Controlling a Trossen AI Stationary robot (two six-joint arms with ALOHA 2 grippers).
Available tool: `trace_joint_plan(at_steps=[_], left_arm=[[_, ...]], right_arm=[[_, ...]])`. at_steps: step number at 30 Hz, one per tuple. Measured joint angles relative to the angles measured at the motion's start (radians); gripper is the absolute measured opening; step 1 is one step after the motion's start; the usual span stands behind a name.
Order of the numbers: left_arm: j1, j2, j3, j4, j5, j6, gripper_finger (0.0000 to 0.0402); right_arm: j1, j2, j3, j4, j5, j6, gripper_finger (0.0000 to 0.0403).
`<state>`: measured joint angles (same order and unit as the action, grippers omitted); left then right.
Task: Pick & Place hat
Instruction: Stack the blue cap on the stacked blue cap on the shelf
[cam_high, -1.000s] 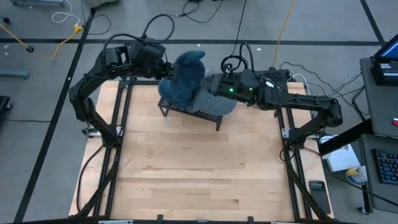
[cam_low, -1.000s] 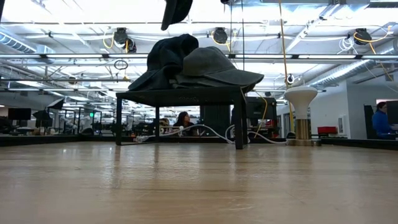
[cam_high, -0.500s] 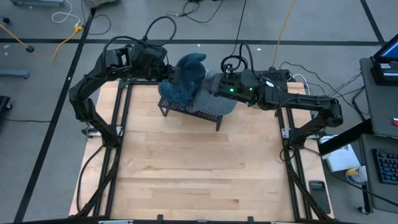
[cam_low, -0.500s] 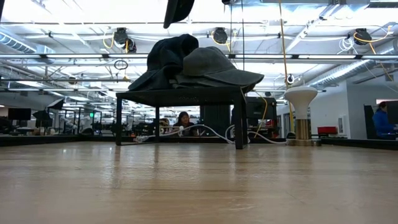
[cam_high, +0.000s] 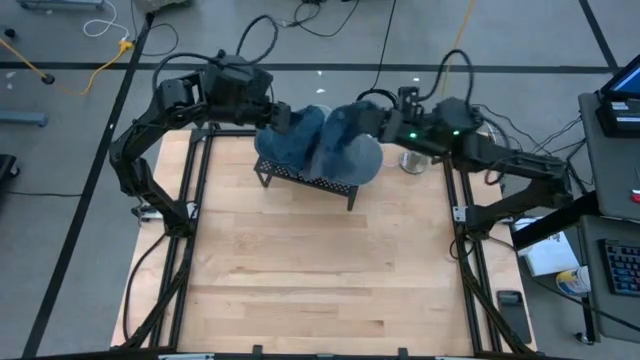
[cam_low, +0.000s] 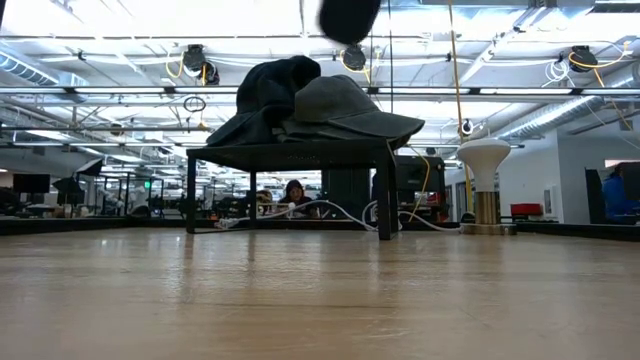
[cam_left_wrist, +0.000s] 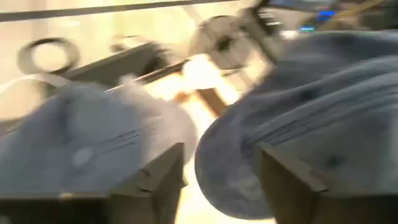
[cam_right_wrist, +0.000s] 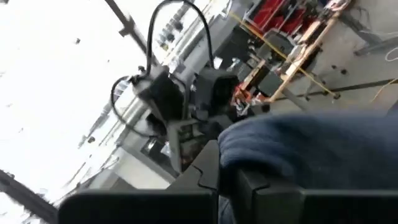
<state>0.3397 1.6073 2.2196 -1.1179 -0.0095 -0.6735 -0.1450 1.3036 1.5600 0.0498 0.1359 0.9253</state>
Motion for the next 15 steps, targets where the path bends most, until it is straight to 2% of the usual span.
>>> trace_joint_plan(at_steps=[5, 8, 12, 15], left_arm=[[0.001, 0.0, 0.0, 0.164, 0.193, 0.046, 0.03], [0.0, 0.0, 0.0, 0.243, 0.308, 0.058, 0.035], [0.001, 0.0, 0.0, 0.341, 0.431, 0.102, 0.0393], [0.008, -0.01, -0.001, 0.366, 0.459, 0.133, 0.0394]], right_arm=[[0.001, -0.077, -0.001, -0.038, -0.037, -0.028, 0.0001], [0.001, -0.12, 0.0, -0.054, -0.036, -0.051, 0.0001], [0.0, -0.152, 0.0, -0.072, -0.033, -0.083, 0.0001], [-0.006, -0.152, 0.0, -0.055, -0.035, -0.1, 0.0001]])
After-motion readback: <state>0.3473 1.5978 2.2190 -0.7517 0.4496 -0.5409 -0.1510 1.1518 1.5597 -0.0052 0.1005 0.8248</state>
